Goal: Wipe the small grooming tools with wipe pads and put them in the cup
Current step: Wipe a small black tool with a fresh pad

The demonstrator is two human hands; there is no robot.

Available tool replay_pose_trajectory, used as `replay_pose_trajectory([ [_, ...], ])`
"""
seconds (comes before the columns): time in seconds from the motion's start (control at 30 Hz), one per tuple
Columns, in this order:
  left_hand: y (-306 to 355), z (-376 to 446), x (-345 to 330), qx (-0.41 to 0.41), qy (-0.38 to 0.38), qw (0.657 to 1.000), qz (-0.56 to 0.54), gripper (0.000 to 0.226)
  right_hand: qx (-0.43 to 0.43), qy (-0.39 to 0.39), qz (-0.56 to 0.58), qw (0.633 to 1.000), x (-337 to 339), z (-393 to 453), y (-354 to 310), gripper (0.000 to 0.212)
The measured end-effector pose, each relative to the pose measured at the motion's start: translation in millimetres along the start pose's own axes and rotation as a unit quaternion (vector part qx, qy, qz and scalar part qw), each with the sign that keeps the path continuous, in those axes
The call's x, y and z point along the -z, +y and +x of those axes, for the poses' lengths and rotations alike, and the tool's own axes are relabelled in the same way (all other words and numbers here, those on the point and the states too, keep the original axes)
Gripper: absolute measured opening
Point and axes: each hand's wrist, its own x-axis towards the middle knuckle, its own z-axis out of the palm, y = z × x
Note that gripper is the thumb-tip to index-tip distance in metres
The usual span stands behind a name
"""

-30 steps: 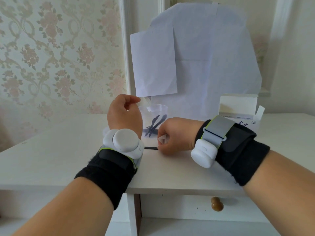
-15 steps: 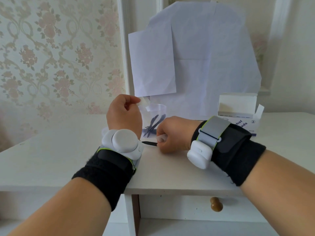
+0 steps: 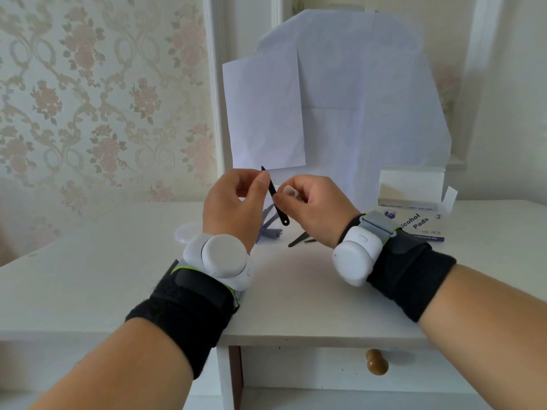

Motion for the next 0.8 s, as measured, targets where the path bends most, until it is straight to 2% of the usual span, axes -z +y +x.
replay_pose_trajectory([
  [0.13,-2.9,0.3,-0.5,-0.013,-0.029,0.999,0.002,0.010,-0.005,-0.040,0.022,0.999,-6.6,-2.6,-1.8,0.019],
  [0.27,-1.9,0.6,-0.3,0.021,0.024,0.999,-0.030,0.015,-0.070,-0.028,0.166,0.983,-4.0,0.0,-8.3,0.027],
  [0.33,-2.2,1.9,-0.3,0.039,0.056,0.996,-0.057,0.019,-0.095,-0.012,0.197,0.976,-0.8,2.2,-9.3,0.026],
  [0.47,-4.0,4.9,-1.7,0.055,0.067,0.995,-0.050,0.014,-0.094,0.010,0.165,0.982,-0.6,3.0,-3.6,0.021],
  [0.63,-2.7,1.7,-6.5,0.082,-0.009,0.995,-0.055,0.015,-0.069,0.015,0.116,0.991,-5.6,0.8,-2.4,0.013],
  [0.73,-2.2,2.4,-6.0,0.083,-0.049,0.994,-0.046,0.015,-0.064,0.057,0.113,0.990,-3.3,5.4,-6.7,0.003],
  [0.8,-0.3,0.6,-5.9,0.067,-0.073,0.994,-0.039,0.017,-0.049,0.090,0.062,0.993,-0.6,10.9,-8.9,0.003],
])
